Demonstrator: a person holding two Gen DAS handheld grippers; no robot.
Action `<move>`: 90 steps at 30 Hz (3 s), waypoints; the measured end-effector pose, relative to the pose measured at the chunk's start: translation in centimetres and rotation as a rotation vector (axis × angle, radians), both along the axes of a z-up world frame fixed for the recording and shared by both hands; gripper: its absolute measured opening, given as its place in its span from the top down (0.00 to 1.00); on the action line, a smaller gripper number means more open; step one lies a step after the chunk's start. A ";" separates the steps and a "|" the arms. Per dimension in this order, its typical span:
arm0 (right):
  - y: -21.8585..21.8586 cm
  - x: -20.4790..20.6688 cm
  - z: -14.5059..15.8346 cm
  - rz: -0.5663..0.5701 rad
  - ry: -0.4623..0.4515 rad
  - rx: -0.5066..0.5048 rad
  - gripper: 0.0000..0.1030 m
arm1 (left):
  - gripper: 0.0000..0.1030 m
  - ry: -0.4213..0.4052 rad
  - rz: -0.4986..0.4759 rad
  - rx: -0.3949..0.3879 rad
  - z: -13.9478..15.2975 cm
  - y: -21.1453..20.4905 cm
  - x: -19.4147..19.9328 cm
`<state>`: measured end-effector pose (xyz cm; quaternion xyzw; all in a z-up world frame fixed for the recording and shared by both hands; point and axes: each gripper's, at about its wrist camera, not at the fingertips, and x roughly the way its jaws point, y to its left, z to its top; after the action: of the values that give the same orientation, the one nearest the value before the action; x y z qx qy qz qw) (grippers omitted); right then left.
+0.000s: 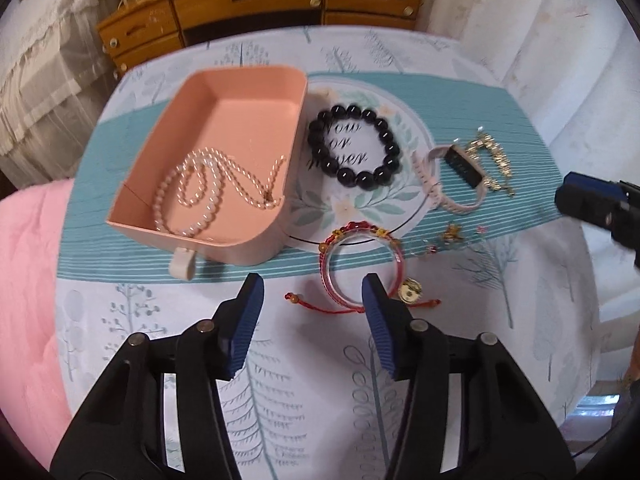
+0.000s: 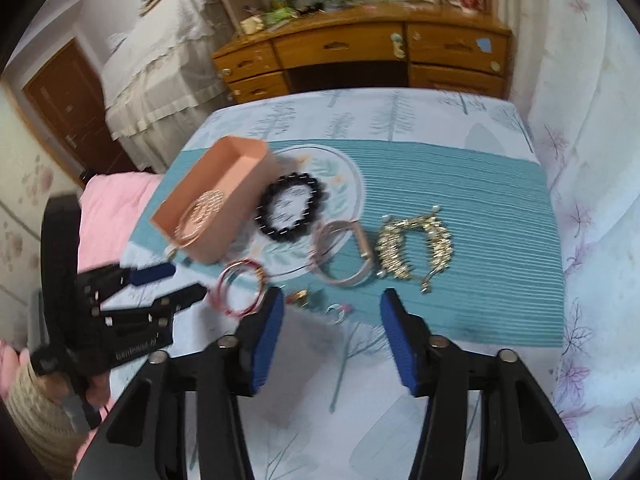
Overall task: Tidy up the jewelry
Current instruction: 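Grasp the red string bracelet with the left tool while the right tool grasps the white watch, then carry the red bracelet and white watch into the pink box and release both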
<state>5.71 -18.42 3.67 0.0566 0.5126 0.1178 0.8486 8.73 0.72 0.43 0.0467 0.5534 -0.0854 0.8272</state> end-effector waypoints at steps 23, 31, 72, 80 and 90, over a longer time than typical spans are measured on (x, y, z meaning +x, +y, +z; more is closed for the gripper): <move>1.3 9.3 -9.5 -0.111 0.266 0.055 0.81 | 0.82 0.131 0.054 0.026 -3.8 -0.8 5.1; 1.4 9.0 -9.5 -0.087 0.249 0.054 0.95 | 0.95 0.139 0.016 0.028 -3.7 -1.8 4.2; 19.3 11.6 9.7 0.011 -0.098 -0.007 0.95 | 0.95 -0.181 0.258 0.001 12.1 13.5 4.7; 20.4 15.3 3.8 0.007 0.012 -0.017 0.95 | 0.95 -0.100 0.228 -0.018 6.1 12.2 7.2; 20.0 19.1 -3.6 0.021 0.105 -0.032 0.95 | 0.95 -0.060 0.206 -0.010 1.9 11.2 10.3</move>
<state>24.78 1.57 0.02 0.0439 0.5589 0.1151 0.8200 19.03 11.92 2.33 -0.0120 0.5299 -0.0013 0.8480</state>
